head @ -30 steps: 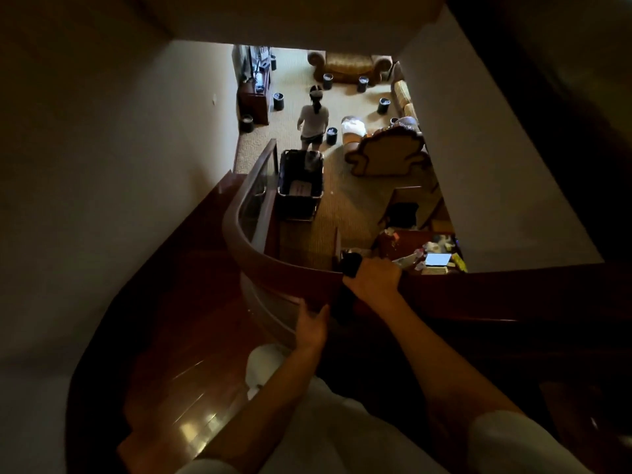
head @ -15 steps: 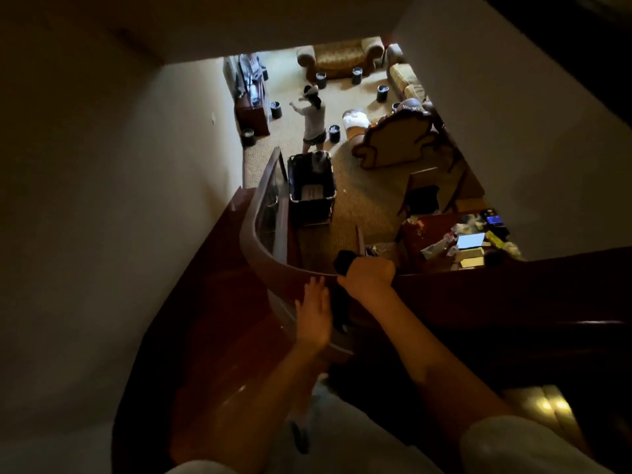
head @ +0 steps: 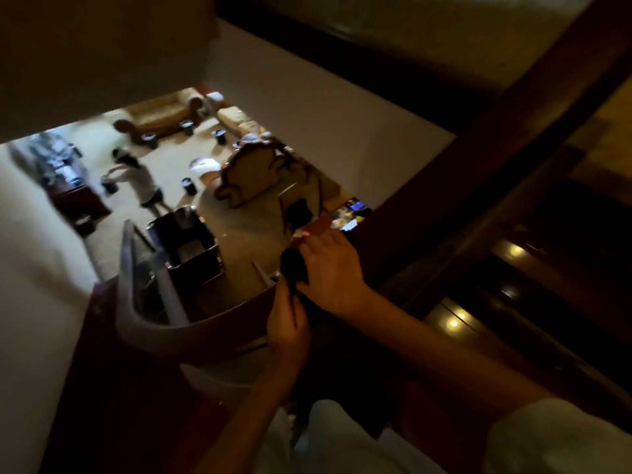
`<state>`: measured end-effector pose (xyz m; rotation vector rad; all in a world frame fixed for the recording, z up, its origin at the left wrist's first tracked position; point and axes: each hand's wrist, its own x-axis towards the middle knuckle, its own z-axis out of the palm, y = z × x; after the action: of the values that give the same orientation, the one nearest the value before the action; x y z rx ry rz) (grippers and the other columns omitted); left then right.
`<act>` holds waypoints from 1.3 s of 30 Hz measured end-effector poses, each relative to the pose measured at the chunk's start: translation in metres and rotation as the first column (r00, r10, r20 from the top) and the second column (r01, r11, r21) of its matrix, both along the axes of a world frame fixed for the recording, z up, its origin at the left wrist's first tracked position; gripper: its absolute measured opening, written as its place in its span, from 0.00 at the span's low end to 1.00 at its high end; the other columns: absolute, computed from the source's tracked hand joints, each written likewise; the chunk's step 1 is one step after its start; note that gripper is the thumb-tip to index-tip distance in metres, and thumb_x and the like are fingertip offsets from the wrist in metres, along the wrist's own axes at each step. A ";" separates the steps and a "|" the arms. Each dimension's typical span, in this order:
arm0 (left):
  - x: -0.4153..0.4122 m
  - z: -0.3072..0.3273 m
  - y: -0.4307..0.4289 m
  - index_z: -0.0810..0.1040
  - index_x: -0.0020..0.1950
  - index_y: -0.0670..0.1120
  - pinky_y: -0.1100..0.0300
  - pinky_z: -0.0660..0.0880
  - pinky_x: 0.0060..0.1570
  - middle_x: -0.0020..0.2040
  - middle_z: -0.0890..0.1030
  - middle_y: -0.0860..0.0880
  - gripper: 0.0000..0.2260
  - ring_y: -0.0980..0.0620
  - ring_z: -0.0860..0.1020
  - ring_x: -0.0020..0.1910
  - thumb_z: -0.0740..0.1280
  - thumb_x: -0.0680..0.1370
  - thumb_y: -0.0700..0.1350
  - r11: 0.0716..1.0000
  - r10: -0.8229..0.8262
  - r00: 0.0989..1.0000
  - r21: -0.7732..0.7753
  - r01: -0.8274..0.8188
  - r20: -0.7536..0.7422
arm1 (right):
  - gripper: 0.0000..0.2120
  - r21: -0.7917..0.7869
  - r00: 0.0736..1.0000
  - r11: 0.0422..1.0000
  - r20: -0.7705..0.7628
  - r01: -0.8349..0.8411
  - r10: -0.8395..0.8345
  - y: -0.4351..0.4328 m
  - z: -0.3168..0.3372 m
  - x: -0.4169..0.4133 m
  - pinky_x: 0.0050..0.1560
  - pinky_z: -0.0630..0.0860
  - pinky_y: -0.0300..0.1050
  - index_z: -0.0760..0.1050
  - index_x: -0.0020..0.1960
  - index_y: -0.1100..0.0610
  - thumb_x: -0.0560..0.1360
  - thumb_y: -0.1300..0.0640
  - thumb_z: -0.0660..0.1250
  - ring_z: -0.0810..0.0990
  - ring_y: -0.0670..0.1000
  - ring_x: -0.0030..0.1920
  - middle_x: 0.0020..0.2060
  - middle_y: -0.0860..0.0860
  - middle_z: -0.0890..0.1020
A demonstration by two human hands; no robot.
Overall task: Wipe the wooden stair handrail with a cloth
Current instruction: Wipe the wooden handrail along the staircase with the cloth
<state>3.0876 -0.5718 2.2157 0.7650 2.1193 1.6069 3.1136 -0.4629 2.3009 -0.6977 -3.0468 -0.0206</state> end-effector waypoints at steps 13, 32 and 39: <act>-0.015 0.003 -0.040 0.57 0.75 0.58 0.64 0.57 0.68 0.78 0.58 0.55 0.31 0.57 0.58 0.74 0.58 0.79 0.30 0.938 -0.342 0.924 -0.122 0.325 -0.171 | 0.41 -0.181 0.505 0.918 -0.789 0.353 -0.350 -0.041 -0.057 0.036 0.75 0.52 0.63 0.64 0.75 0.57 0.67 0.55 0.77 0.51 0.58 0.78 0.76 0.56 0.60; -0.115 -0.017 -0.114 0.50 0.80 0.47 0.46 0.58 0.75 0.79 0.55 0.45 0.39 0.46 0.56 0.77 0.71 0.76 0.44 0.730 -0.635 0.765 -0.402 0.552 -0.104 | 0.46 -0.556 0.054 0.728 -0.779 0.402 -0.624 -0.098 -0.077 -0.025 0.75 0.38 0.35 0.52 0.78 0.61 0.70 0.61 0.77 0.47 0.61 0.78 0.78 0.60 0.49; -0.163 -0.089 -0.097 0.62 0.76 0.47 0.45 0.63 0.71 0.74 0.67 0.46 0.42 0.47 0.64 0.73 0.79 0.67 0.50 0.731 -0.657 0.709 -0.448 0.515 -0.258 | 0.46 -0.363 0.062 0.772 -0.887 0.522 -0.458 -0.117 -0.145 -0.059 0.75 0.60 0.61 0.54 0.78 0.57 0.68 0.60 0.76 0.46 0.57 0.79 0.78 0.60 0.49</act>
<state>2.9250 -0.6693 2.1265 1.5633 1.9985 0.7397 3.0551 -0.5801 2.1556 -1.1498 -1.4656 0.2323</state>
